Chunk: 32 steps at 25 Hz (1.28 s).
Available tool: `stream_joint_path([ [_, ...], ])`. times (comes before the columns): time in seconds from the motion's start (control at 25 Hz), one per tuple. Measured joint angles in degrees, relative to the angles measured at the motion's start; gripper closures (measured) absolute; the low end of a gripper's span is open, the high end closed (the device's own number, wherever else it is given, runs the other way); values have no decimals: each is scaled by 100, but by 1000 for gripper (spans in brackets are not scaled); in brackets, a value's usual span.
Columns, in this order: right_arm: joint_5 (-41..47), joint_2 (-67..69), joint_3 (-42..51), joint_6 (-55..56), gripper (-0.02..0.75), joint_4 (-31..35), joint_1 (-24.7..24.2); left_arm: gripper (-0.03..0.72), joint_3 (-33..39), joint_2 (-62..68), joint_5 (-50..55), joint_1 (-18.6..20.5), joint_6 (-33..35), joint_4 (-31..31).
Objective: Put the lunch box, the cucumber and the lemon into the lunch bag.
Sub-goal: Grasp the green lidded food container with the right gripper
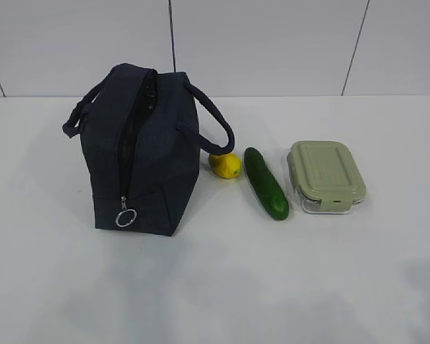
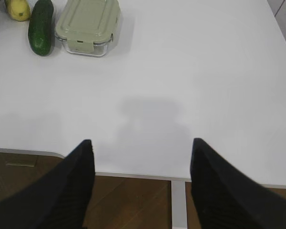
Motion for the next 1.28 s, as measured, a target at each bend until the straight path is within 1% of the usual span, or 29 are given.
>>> stream_joint_path([
  [0.84,0,0,0,80,262,0,0,316,0,0,0,0,0,0],
  [0.96,0,0,0,176,248,0,0,316,0,0,0,0,0,0],
  [1.04,14,33,-12,212,223,0,0,316,0,0,0,0,0,0],
  [1.16,22,348,-119,234,190,49,0,316,0,0,0,0,0,0],
  [1.28,11,742,-308,246,180,166,0,316,0,0,0,0,0,0],
])
